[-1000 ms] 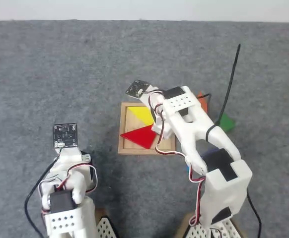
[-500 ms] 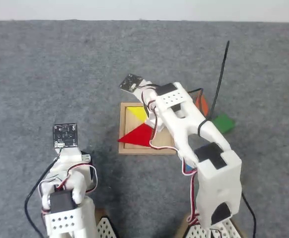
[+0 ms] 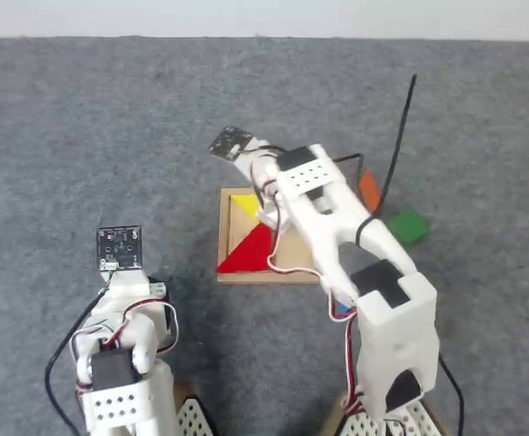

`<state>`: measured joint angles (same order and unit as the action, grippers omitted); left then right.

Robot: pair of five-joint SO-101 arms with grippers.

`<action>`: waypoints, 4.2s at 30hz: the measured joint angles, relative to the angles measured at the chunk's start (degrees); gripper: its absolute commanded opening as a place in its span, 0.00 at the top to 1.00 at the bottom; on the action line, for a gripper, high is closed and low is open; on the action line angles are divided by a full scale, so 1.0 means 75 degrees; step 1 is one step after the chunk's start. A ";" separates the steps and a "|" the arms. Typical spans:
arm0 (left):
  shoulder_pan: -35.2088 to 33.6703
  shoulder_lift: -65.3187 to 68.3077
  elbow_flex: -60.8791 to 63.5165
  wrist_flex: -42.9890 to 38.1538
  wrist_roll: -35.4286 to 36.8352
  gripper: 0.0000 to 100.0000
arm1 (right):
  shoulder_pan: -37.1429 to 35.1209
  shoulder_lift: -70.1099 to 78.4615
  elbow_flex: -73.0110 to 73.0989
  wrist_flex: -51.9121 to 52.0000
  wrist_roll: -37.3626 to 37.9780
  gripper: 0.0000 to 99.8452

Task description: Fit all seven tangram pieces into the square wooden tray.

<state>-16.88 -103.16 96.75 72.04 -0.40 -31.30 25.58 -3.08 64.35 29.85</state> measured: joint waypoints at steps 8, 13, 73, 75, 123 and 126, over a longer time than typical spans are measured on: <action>0.0000 0.0000 0.0000 0.0000 0.0000 0.96 | -0.0082 0.0012 -0.0293 -0.0059 -0.0152 0.74; 0.0000 0.0000 0.0000 0.0000 0.0000 0.96 | -0.0094 0.0012 -0.0574 -0.0188 -0.0797 0.74; 0.0000 0.0000 0.0000 0.0000 0.0000 0.96 | -0.0621 -0.2719 0.4794 -0.3247 -0.1160 0.74; 0.0000 0.0000 0.0000 0.0000 0.0000 0.96 | -0.0481 -0.2708 0.4794 -0.3247 -0.1067 0.74; 0.0000 0.0000 0.0000 0.0000 0.0000 0.96 | -0.1852 -0.2251 0.3751 -0.3118 -0.1325 0.74; 0.0000 0.0000 0.0000 0.0000 0.0000 0.96 | -0.1829 -0.2251 0.3751 -0.3071 -0.1008 0.74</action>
<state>-16.88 -103.16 96.75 72.04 -0.40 -45.01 8.70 25.05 41.32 22.29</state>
